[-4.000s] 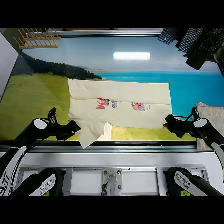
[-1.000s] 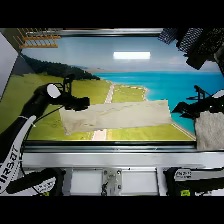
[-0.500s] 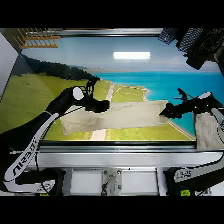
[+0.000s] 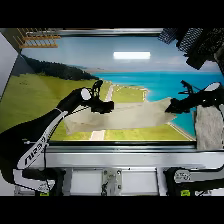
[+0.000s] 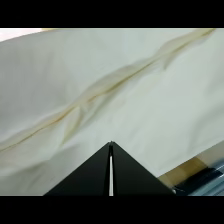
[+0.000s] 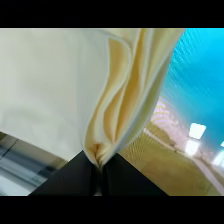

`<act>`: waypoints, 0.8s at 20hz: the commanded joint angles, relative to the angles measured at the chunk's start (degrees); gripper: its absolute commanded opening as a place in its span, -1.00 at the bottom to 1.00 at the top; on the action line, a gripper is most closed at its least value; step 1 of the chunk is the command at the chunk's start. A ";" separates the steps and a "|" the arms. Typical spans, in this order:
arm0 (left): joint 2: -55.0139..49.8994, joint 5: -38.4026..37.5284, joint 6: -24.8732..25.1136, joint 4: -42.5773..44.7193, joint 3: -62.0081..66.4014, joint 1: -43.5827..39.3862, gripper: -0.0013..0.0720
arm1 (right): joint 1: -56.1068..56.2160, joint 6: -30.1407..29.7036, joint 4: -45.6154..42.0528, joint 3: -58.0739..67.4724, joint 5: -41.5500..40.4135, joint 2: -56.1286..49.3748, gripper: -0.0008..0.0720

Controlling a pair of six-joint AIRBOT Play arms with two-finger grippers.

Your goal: Fold the clothes and pants, and hang the long-sleeved shirts on hangers.

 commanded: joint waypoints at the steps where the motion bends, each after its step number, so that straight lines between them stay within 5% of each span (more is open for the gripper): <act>1: -2.80 3.41 0.11 -3.23 0.11 -2.08 -0.95 | 1.27 3.37 -3.82 6.60 9.44 5.90 -0.96; 9: -5.70 8.00 0.09 -4.46 0.33 -7.58 -0.95 | 12.85 14.97 -3.80 23.56 17.22 11.61 -0.96; 16: -10.88 4.81 0.11 -4.33 10.05 -9.92 -0.95 | 24.28 17.14 -3.82 31.63 16.55 11.58 -0.95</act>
